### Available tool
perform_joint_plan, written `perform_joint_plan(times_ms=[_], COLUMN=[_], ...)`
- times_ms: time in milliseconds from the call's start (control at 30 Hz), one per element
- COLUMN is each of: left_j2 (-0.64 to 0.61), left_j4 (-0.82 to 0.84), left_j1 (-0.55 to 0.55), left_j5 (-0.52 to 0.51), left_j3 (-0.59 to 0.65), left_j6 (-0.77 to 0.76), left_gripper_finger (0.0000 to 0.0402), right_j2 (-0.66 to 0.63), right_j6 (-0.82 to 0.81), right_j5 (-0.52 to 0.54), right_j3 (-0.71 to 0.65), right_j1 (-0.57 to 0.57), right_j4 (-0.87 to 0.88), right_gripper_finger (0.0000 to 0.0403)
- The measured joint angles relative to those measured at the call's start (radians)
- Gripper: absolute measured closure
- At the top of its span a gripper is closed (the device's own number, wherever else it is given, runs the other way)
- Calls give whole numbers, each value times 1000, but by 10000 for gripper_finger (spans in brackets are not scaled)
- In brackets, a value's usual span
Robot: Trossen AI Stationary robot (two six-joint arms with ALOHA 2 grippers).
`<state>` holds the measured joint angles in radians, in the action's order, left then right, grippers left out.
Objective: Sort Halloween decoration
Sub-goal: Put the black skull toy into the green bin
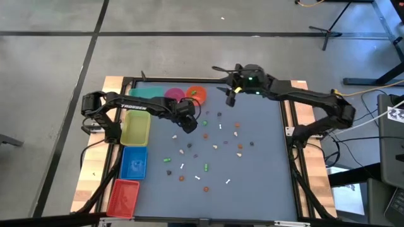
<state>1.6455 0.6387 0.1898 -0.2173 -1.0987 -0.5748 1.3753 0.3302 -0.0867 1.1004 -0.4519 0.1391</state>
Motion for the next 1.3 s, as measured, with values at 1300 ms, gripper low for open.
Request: perform_joint_plan(times_ms=[1300], left_j2=[207], left_j4=[-82], left_j1=[6], left_j5=[-2], left_j3=[1], left_j6=[8], left_gripper_finger=[247], right_j2=[-239], right_j6=[-11], right_j5=[4], right_j3=[0], right_j1=[0], right_j4=[337], right_gripper_finger=[235])
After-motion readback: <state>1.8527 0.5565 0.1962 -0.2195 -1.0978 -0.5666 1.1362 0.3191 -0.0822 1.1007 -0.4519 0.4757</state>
